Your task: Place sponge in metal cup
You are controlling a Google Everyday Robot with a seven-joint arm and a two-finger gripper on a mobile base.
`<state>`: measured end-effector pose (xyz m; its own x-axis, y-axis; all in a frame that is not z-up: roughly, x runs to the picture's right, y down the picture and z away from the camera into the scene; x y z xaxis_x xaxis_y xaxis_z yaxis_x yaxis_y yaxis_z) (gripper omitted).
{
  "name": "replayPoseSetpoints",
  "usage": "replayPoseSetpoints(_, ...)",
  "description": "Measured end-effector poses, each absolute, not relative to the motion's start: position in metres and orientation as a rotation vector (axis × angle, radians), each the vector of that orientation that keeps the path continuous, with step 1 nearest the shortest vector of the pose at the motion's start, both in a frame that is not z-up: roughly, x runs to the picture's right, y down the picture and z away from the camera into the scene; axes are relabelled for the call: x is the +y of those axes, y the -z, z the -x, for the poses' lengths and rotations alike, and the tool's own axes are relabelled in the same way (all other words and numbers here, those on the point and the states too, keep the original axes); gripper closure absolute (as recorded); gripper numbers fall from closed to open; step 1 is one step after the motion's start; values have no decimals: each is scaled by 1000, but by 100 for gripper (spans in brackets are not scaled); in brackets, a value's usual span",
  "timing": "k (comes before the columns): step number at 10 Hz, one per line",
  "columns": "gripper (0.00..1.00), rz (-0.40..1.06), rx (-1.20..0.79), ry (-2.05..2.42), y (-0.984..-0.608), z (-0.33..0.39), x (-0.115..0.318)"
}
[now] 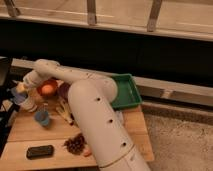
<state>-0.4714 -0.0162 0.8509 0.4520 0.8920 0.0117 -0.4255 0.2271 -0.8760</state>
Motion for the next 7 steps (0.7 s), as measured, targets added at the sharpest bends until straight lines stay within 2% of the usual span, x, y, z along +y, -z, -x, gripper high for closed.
replayPoseSetpoints(7, 100, 886, -620, -1034, -841, 447, -25)
